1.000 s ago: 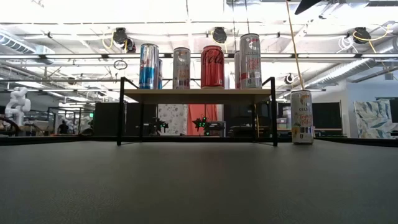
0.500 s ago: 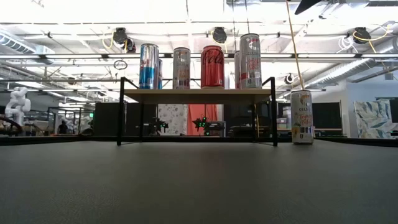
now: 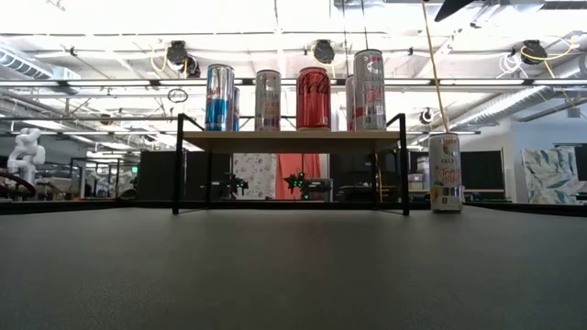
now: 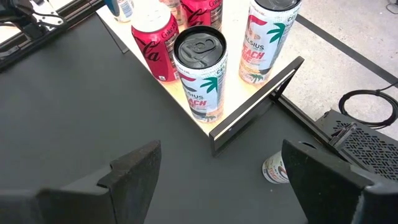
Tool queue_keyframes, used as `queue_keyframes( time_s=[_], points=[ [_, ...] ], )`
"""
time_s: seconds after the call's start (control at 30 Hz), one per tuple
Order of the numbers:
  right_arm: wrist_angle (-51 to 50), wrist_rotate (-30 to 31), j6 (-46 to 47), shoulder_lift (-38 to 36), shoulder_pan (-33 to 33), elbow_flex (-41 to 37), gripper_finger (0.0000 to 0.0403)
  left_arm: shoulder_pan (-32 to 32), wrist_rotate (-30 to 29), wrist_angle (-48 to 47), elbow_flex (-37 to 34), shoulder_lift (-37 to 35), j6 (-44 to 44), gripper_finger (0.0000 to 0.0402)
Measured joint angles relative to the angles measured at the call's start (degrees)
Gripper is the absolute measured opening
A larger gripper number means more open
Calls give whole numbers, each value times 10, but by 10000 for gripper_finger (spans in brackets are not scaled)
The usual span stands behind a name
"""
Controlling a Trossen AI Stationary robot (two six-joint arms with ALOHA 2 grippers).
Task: Place canned beverage on shelf
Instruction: Put the white orange soda can on the shelf aligned with the other white orange soda can
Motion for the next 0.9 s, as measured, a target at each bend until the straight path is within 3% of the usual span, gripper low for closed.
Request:
queue_keyframes(
  time_s=[0.37,0.9],
  points=[
    [26,0,0,1,0,0,318,-27,-47,18,-7,0,0,262],
    [86,0,-7,18,0,0,318,-26,-64,21,-7,0,-8,262]
  ],
)
